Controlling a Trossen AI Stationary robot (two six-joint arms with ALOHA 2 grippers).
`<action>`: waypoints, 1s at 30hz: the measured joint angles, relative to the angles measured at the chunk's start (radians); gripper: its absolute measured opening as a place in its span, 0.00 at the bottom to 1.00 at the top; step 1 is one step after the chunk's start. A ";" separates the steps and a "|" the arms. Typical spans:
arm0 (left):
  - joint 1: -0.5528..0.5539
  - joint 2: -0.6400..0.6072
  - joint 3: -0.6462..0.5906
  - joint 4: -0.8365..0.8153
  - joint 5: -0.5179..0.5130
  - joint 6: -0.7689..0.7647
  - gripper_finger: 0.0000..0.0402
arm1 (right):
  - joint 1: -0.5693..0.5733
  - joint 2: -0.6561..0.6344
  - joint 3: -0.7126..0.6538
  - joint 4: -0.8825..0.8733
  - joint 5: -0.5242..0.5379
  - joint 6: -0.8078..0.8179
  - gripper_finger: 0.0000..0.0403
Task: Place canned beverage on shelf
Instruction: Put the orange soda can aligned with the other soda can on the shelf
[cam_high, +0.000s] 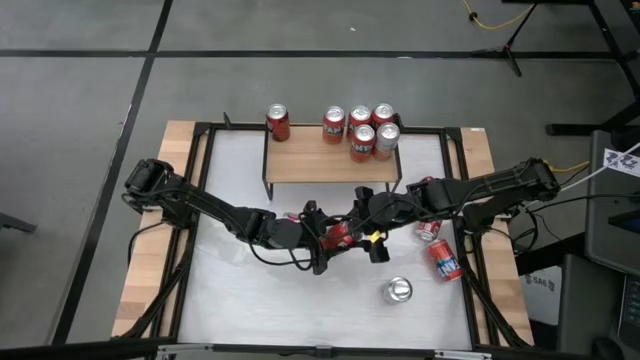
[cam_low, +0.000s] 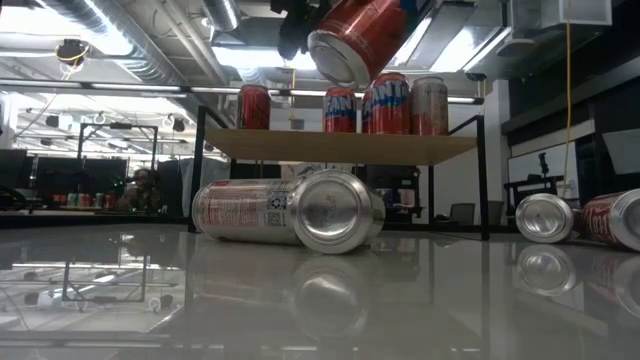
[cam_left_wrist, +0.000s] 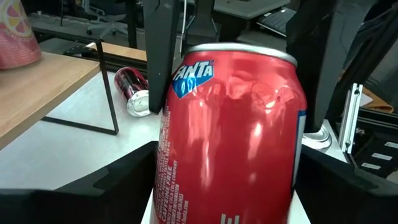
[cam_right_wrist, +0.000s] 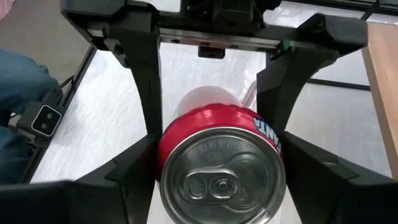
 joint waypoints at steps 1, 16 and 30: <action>0.000 0.000 0.001 -0.006 0.000 0.000 0.82 | 0.000 0.000 0.000 -0.003 -0.001 0.000 0.69; 0.000 -0.002 0.002 -0.134 0.082 -0.031 0.83 | 0.000 0.001 -0.001 -0.001 -0.005 0.000 0.68; 0.000 0.000 0.000 -0.301 0.113 -0.116 0.83 | 0.000 0.000 -0.001 0.000 0.006 0.000 0.68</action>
